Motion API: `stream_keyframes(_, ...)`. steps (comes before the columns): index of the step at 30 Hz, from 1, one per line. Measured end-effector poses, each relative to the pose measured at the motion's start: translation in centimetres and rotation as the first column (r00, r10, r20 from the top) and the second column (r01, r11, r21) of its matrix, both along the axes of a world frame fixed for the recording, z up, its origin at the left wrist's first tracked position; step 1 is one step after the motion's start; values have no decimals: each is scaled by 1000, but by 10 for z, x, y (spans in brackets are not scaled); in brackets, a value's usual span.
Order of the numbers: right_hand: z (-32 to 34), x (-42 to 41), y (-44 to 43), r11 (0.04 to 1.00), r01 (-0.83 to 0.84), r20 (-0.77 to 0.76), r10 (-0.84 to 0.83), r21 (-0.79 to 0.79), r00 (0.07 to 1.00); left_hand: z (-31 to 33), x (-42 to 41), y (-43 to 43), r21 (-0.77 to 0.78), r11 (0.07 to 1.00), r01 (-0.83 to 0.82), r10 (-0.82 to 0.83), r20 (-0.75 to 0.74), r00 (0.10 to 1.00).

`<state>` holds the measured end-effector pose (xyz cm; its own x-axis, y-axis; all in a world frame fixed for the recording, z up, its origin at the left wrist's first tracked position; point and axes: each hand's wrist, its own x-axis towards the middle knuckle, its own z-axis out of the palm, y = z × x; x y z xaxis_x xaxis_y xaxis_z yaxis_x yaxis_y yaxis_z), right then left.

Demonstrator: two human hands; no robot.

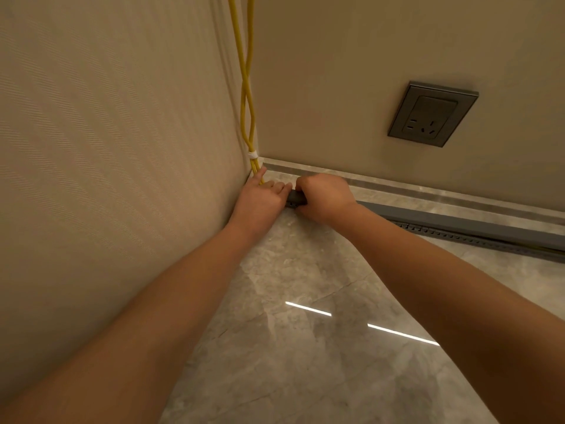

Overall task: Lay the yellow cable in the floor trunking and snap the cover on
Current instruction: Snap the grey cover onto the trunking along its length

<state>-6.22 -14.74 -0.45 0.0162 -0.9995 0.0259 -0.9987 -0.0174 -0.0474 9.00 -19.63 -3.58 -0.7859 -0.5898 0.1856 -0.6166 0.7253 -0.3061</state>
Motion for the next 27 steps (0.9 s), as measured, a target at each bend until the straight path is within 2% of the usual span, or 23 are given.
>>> stream_keyframes(3,-6,3,1,999,36,51,-34,-25,998,-1,0,-4,100,995,-10,10,5,1000)
stream_keyframes(7,-4,2,-2,997,77,126,-78,15,989,0,-1,-3,156,988,-17,23,-38,999)
stream_keyframes(12,5,-2,-10,986,102,177,-124,129,976,7,-2,-4,157,988,-8,18,-66,998)
stream_keyframes(19,15,-16,-25,941,105,338,-219,322,915,13,-6,-8,203,978,-49,70,-95,993)
stream_keyframes(23,11,-19,-25,943,113,396,-238,314,887,13,-7,-9,153,986,-67,79,-70,994)
stream_keyframes(25,9,-18,-21,954,106,371,-209,279,905,12,-8,-10,114,993,-37,43,-52,998)
stream_keyframes(27,8,-16,-16,969,76,271,-140,233,952,11,-8,-14,123,992,-23,32,-69,997)
